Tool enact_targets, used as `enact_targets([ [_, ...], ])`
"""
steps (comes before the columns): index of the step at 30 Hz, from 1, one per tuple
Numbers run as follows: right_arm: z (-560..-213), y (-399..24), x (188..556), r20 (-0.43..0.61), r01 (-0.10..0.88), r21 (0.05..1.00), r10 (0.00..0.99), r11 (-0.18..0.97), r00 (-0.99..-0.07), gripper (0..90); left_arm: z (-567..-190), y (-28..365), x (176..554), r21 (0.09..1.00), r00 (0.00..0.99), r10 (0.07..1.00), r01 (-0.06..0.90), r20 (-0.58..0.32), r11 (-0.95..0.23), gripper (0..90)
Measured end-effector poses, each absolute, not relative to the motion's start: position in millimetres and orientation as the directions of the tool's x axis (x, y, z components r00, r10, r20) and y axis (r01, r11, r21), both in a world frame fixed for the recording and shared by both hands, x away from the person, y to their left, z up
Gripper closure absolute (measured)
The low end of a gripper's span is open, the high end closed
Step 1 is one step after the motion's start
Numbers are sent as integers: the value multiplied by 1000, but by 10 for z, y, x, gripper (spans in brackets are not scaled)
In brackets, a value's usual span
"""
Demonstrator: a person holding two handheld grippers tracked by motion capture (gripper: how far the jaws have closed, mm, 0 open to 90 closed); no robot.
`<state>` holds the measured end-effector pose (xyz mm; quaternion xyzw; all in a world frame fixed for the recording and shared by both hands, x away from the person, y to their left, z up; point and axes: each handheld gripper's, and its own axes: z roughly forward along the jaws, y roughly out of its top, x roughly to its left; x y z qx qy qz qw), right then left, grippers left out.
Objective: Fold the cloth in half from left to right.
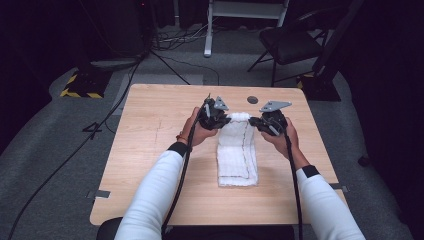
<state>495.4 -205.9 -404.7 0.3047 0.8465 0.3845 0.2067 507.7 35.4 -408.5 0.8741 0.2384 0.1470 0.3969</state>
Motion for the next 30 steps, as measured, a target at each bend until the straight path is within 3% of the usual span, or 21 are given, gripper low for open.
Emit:
enact_targets([
  [5, -4085, -2110, 4833, -88, 354, 781, 652, 514, -753, 855, -4105, 401, 4951, 770, 868, 492, 273, 61, -577, 815],
  [9, -4117, -2144, 4744, -68, 346, 787, 629, 510, -774, 856, -4137, 420, 4826, 749, 885, 454, 231, 104, -621, 810],
  [16, -4200, -2177, 4579, -53, 330, 784, 586, 526, -809, 855, -4218, 483, 4658, 768, 903, 428, 240, 48, -594, 812],
  [30, -4199, -2309, 4190, -45, 295, 789, 530, 538, -847, 855, -4239, 482, 4314, 775, 940, 341, 194, 29, -601, 816],
])
